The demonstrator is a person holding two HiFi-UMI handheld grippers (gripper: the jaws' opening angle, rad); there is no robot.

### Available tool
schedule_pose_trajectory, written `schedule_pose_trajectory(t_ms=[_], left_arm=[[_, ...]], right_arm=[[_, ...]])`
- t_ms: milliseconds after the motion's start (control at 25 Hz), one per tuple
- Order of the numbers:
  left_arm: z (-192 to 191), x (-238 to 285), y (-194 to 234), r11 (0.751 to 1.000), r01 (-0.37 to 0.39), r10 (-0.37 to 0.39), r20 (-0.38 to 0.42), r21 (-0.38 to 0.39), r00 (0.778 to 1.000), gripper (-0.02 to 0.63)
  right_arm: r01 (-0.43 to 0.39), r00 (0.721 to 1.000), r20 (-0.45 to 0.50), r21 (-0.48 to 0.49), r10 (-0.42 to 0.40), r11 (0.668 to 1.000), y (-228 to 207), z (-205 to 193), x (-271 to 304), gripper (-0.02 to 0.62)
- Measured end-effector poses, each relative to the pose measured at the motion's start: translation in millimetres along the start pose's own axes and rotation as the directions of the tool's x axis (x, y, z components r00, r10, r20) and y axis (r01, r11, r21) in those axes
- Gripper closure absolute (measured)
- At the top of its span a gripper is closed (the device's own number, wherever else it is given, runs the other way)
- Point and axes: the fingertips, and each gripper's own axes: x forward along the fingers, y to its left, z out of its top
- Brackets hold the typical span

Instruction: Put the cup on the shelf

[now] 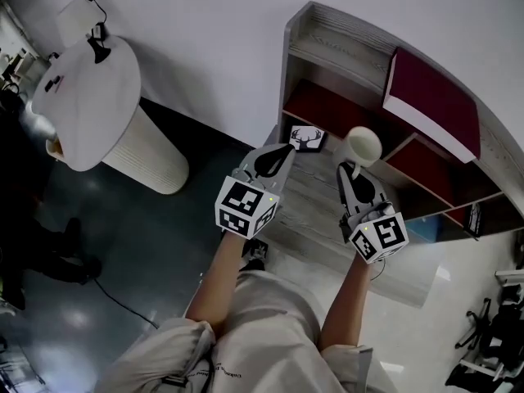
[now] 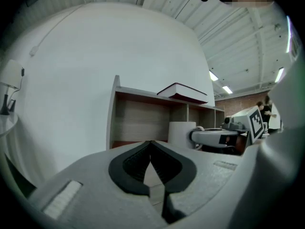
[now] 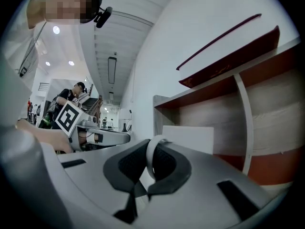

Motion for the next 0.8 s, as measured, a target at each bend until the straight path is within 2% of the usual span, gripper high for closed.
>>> schedule_pose_trajectory(t_ms=[240,440,800], left_arm=[[3,37,1,0.993,0.116,-0.116,-0.011,0.025,0.993,0.595],[7,59,10,0.985,0.169,-0.169,-0.014,0.027,0.986,0.595],[-7,82,19,0.955,0.295,-0.294,-0.028,0.019,0.955,0.595]], right_arm=[[0.018,1.0,0.003,-0.015,-0.018,1.0,-16,3,27,0.58],[0.041,0.999,-0.005,-0.006,-0.041,0.999,-32,3,55,0.58],[0.125,0.992,-0.029,0.017,-0.124,0.992,-56,-15,88,0.58]])
